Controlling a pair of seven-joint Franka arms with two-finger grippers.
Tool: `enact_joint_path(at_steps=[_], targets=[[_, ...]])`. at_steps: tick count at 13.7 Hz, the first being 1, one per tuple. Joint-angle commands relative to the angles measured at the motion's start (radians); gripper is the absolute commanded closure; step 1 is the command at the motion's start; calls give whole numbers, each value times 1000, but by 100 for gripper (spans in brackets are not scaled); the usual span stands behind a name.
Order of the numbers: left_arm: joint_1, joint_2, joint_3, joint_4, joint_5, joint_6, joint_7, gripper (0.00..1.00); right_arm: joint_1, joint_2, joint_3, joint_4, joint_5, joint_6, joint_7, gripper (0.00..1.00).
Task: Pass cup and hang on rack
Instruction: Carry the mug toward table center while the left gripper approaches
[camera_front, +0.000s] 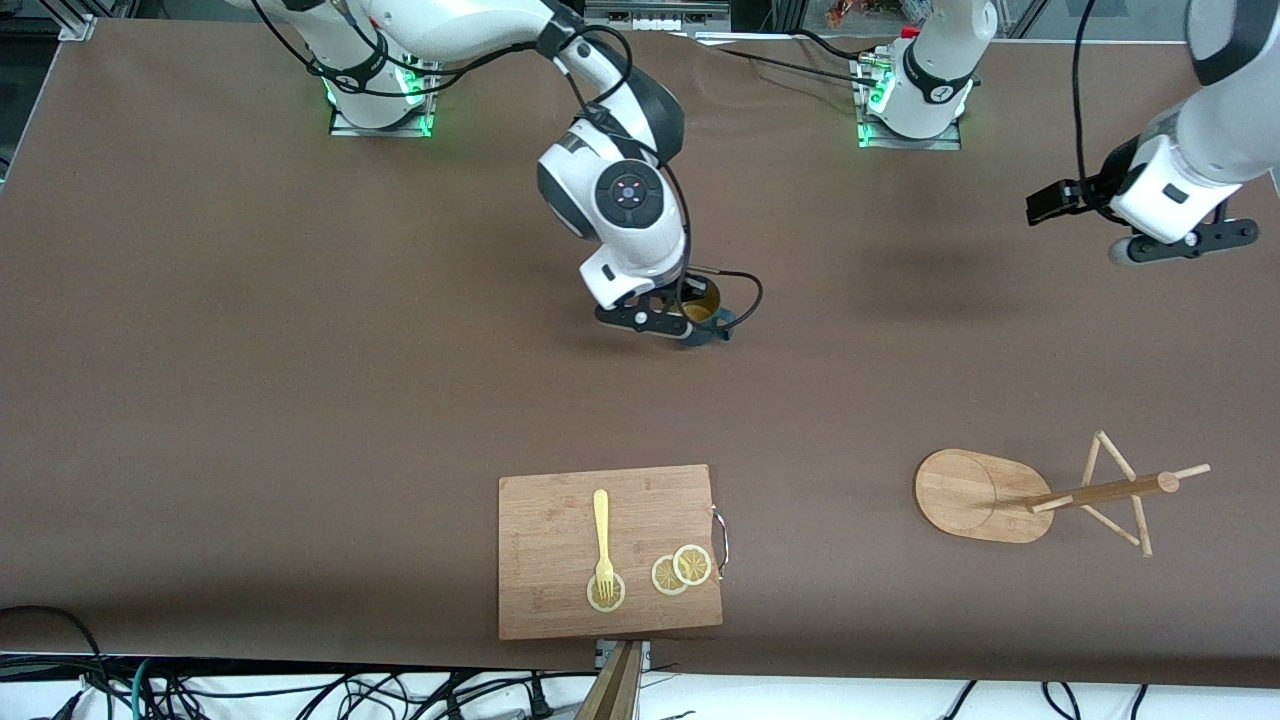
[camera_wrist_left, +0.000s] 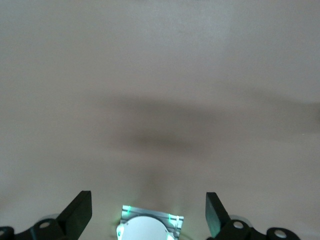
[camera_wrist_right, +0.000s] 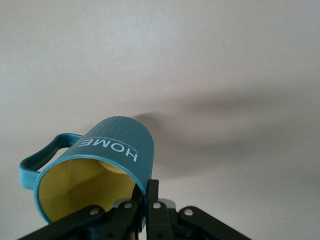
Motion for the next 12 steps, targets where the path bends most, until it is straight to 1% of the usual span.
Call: enact_joint_path(at_steps=[1,2,4,5,6,8,9,10,11,12], targets=[[11,-124,7,-185,-25,109,81,0,44,64,-10,43,13,38,40,100],[13,-132,8,-220,-26,129,92,0,52,75,-10,43,13,45,37,100],[23,-179,14,-352,-26,257,160,0,58,86,-10,44,14,48,22,100],[64,-199,14,-418,-29,339,247,0,70,93,-10,44,13,55,17,100],[122,-200,16,-458,-66,394,356,0,89,103,-10,44,10,68,17,100],[263,-184,16,-494,-223,437,656,0,112,115,-10,44,8,78,-12,100],[325,-163,16,-504,-286,445,811,0,115,117,-10,43,8,79,-10,83],[370,-135,16,-506,-336,447,949,0,115,115,-12,43,6,75,-15,18],[425,-102,16,-506,-391,447,1089,0,112,112,-15,44,8,75,-17,0],[474,-57,16,-506,-467,447,1264,0,106,106,-18,53,9,63,-18,0]])
